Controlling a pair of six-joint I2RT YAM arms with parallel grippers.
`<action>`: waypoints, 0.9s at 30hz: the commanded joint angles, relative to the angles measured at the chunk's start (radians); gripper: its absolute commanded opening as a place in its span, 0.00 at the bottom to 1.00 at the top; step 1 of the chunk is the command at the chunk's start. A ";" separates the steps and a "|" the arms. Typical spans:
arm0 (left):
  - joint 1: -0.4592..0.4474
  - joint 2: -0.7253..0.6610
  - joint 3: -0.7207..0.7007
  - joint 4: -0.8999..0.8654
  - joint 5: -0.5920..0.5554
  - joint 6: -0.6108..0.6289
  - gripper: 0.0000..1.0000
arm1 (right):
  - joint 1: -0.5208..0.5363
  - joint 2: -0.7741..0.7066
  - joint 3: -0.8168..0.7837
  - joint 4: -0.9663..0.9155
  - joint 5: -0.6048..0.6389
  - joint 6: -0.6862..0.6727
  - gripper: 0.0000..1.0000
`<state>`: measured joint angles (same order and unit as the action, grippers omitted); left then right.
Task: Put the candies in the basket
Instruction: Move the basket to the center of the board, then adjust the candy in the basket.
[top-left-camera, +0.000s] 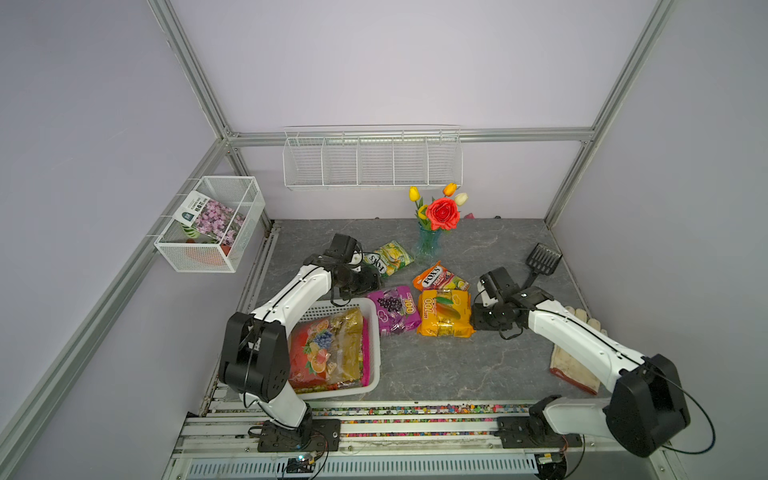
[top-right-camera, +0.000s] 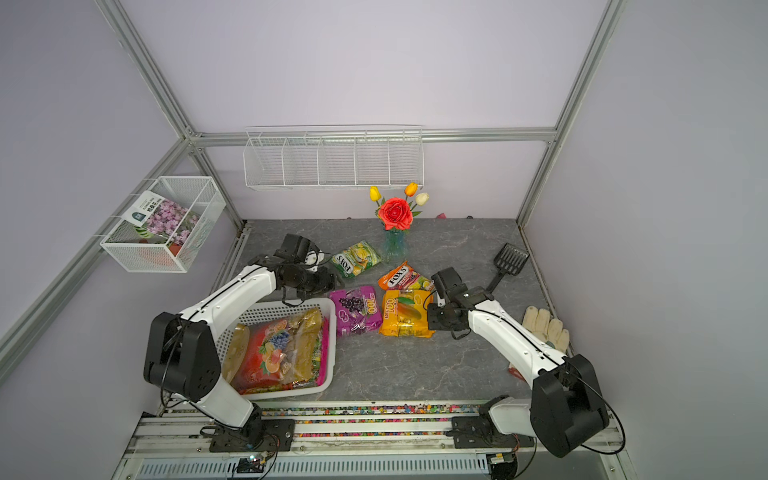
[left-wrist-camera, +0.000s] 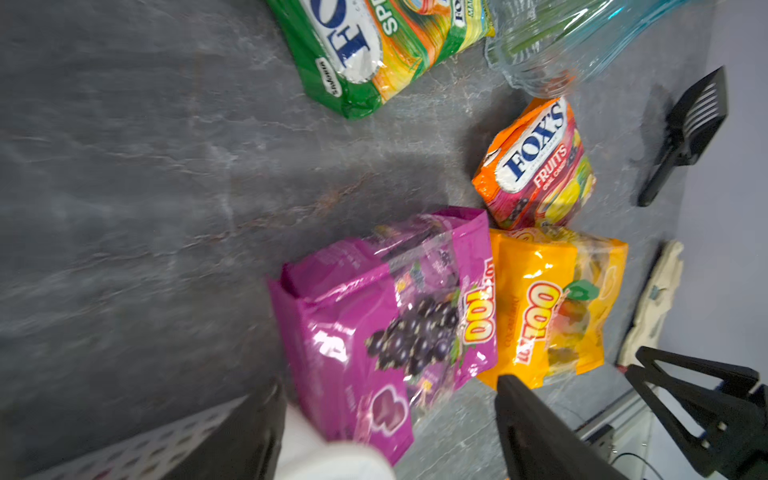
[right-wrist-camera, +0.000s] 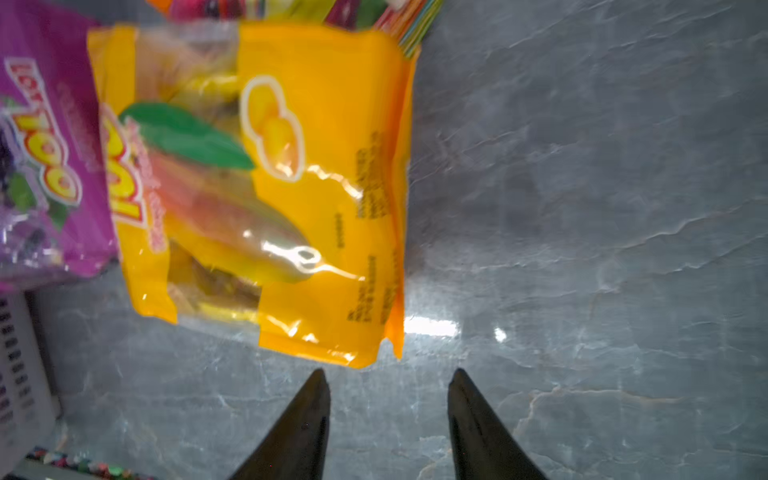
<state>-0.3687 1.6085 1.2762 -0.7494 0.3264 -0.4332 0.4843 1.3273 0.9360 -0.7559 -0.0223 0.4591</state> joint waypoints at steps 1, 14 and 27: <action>0.048 -0.097 0.029 -0.126 -0.148 -0.028 0.83 | 0.105 -0.020 0.055 -0.045 -0.027 -0.053 0.50; 0.160 -0.425 -0.330 -0.192 0.056 -0.035 0.67 | 0.131 0.057 0.061 0.142 -0.101 -0.032 0.57; -0.013 -0.296 -0.459 -0.058 0.194 -0.007 0.60 | -0.004 0.096 0.078 0.158 0.163 0.084 0.97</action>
<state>-0.3542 1.2743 0.8318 -0.8379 0.4850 -0.4534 0.5262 1.4631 1.0462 -0.5934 0.1741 0.5205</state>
